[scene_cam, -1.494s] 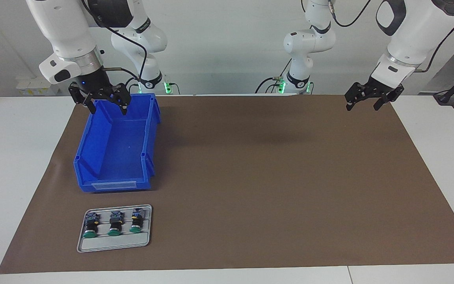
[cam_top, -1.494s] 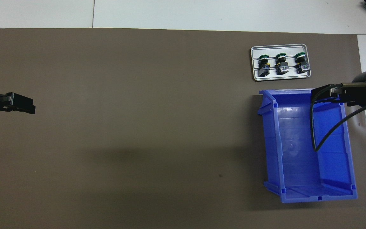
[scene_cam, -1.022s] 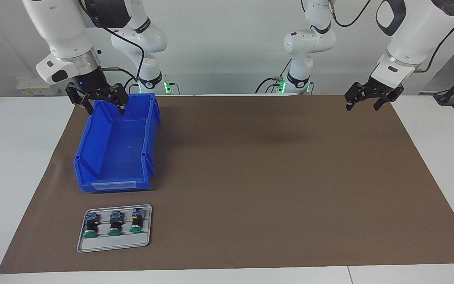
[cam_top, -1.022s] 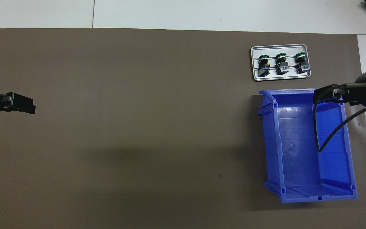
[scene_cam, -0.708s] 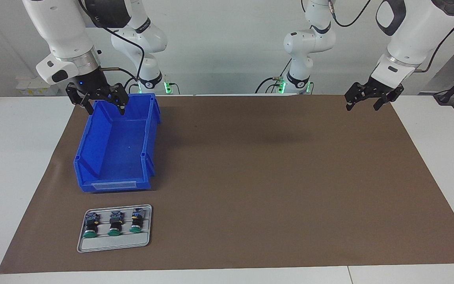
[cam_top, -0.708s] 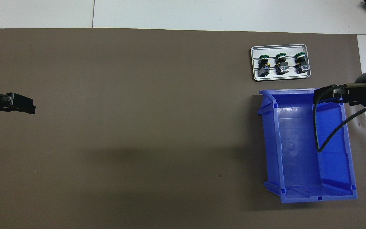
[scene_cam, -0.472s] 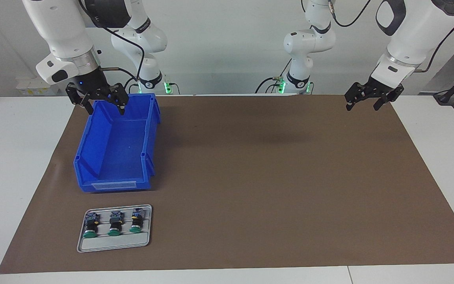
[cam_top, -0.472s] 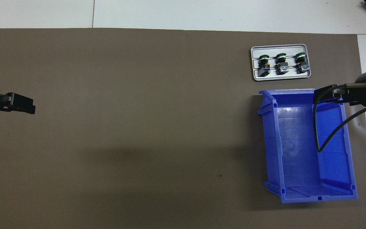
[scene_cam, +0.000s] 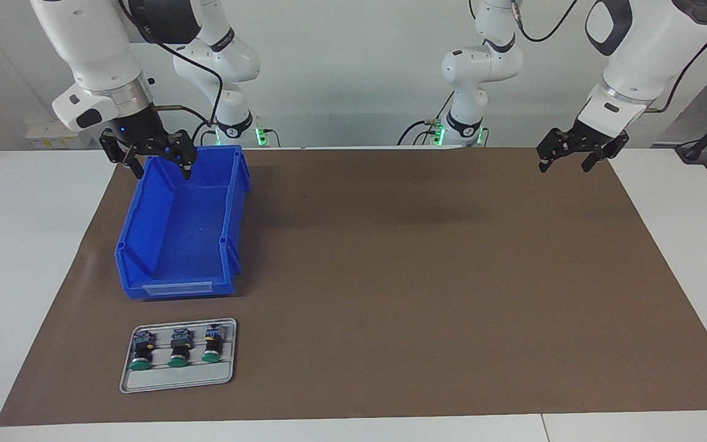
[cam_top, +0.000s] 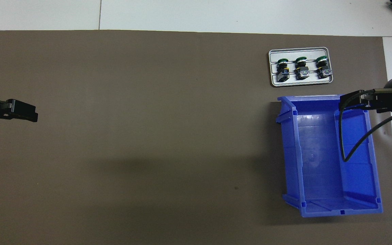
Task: Place and press button with both arms
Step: 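Reach the right gripper to the metal tray and grasp a green button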
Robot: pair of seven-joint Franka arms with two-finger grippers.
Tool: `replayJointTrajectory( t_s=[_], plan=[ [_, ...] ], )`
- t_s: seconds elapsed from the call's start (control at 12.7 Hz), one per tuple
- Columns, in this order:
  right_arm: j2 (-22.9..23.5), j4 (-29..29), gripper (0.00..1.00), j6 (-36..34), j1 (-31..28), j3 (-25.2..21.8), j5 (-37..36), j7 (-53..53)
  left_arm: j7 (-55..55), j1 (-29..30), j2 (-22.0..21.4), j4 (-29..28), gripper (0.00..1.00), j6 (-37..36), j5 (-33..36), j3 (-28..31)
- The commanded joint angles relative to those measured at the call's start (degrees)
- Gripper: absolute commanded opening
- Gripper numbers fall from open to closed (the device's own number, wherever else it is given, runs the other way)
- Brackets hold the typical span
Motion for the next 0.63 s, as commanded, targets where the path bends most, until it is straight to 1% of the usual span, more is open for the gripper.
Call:
replayJointTrajectory(
  t_s=[0.0, 0.24, 0.39, 0.55],
  plan=[
    [-0.69, -0.70, 0.96, 1.68, -1.57, 0.21, 0.15, -2.00, 0.22, 0.56, -1.06, -1.22, 1.00, 0.00, 0.13, -0.34],
    [1.50, -0.17, 0.95, 4.14, -2.27, 0.29, -0.55, -2.18, 0.22, 0.56, -1.06, -1.22, 1.00, 0.00, 0.13, -0.34],
    [5.88, 3.24, 0.95, 4.76, -2.97, 0.29, -0.29, -3.40, 0.22, 0.56, -1.06, -1.22, 1.00, 0.00, 0.13, -0.25],
    [10.98, 7.28, 0.95, 7.30, -3.33, 0.29, -0.82, -4.72, 0.22, 0.56, -1.06, -1.22, 1.00, 0.00, 0.13, -0.34]
  ],
)
